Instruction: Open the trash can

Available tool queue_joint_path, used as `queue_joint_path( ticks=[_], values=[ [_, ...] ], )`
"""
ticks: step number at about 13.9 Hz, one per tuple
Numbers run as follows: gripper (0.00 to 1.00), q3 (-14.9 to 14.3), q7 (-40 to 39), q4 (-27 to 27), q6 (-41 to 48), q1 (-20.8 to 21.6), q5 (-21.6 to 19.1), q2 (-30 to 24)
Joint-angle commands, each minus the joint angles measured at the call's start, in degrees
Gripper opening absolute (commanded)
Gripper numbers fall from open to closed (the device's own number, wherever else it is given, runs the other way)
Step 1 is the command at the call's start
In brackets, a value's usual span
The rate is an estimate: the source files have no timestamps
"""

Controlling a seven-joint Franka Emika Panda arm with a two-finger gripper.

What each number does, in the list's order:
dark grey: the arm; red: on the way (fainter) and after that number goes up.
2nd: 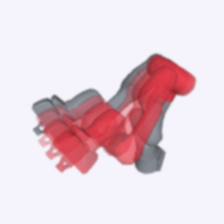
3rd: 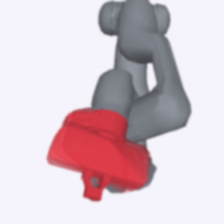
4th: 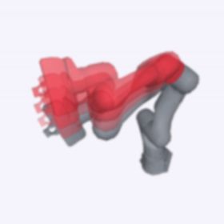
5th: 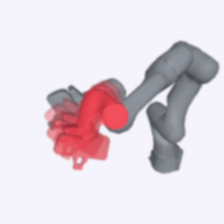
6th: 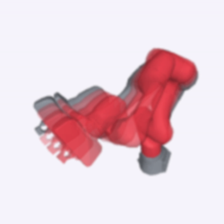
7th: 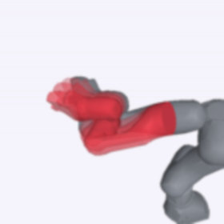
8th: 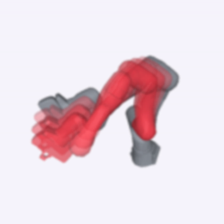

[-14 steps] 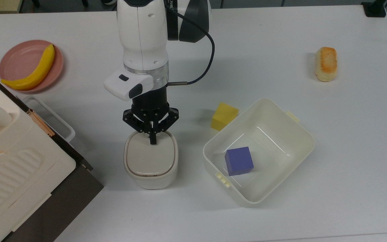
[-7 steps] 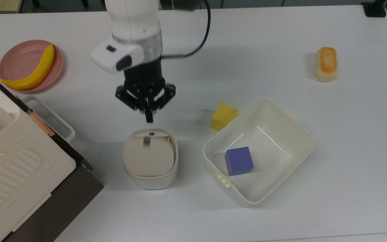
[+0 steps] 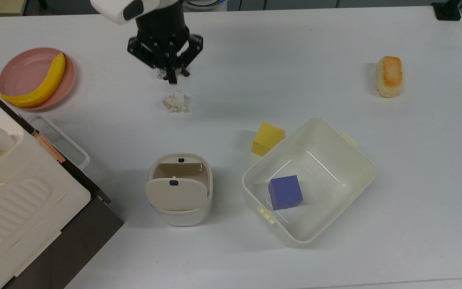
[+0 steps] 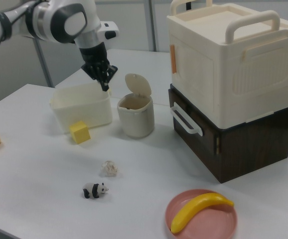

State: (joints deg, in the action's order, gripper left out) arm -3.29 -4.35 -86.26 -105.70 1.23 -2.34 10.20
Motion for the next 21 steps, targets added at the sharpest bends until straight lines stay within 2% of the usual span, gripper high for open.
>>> queue_joint_path(
  ticks=[1,3,4,5,6,7,8,9,13,21],
  values=[
    [0.00,-0.23,-0.74,-2.25,8.56,0.52,3.39,-4.39],
    [0.02,-0.14,-0.74,-2.43,11.47,0.53,3.66,-5.62],
    [0.06,-0.14,-0.74,-2.95,12.09,0.35,3.66,-6.32],
    [0.22,-0.14,-0.74,-3.13,12.18,0.26,3.66,-6.76],
    [0.31,-0.14,-0.74,-3.13,12.27,0.17,3.66,-6.86],
    [0.54,-0.14,-0.74,-3.13,12.27,0.17,3.66,-6.86],
    [0.86,-0.23,-0.74,-3.13,12.36,0.26,3.83,-6.86],
    [1.00,-0.23,-0.66,-3.13,12.53,0.26,4.44,-6.86],
    [1.00,-0.05,-0.74,-2.95,13.24,0.52,7.52,-6.86],
    [1.00,0.12,-0.74,-3.04,13.94,0.79,7.53,-6.77]
  ],
)
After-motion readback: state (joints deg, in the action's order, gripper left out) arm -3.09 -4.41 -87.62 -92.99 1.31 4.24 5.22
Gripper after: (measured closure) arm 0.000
